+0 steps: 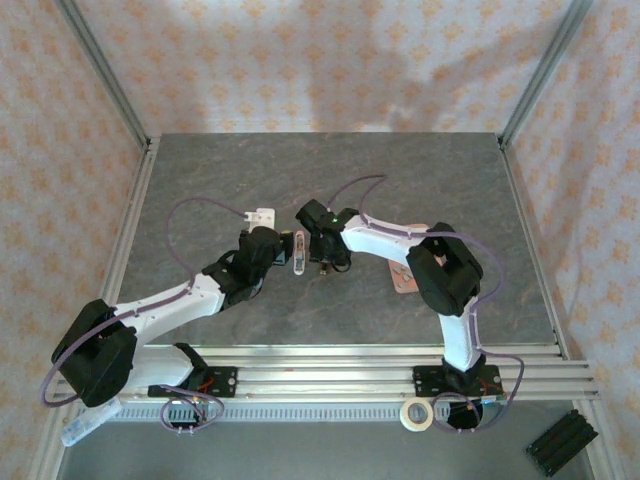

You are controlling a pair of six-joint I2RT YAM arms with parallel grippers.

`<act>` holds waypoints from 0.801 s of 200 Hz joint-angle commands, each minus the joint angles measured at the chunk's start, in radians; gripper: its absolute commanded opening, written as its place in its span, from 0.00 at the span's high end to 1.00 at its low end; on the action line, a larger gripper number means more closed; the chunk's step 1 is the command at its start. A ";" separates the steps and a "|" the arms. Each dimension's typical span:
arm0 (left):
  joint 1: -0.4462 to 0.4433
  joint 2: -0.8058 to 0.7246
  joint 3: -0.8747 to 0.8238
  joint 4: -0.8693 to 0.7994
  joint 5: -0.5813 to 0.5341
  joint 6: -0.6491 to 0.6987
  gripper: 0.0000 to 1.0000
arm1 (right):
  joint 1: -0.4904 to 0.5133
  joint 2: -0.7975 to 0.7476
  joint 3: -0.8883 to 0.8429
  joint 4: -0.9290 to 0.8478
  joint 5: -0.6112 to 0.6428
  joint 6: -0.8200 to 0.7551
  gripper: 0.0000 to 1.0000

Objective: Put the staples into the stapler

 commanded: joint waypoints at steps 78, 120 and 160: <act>0.013 -0.027 -0.016 -0.007 -0.004 -0.010 0.31 | 0.004 0.076 0.064 -0.039 0.060 -0.011 0.53; 0.013 -0.026 -0.016 -0.007 0.001 -0.006 0.31 | 0.003 0.099 0.065 -0.038 0.088 -0.043 0.62; 0.015 -0.027 -0.017 -0.003 0.004 -0.003 0.31 | 0.004 0.093 0.068 -0.013 0.092 -0.082 0.64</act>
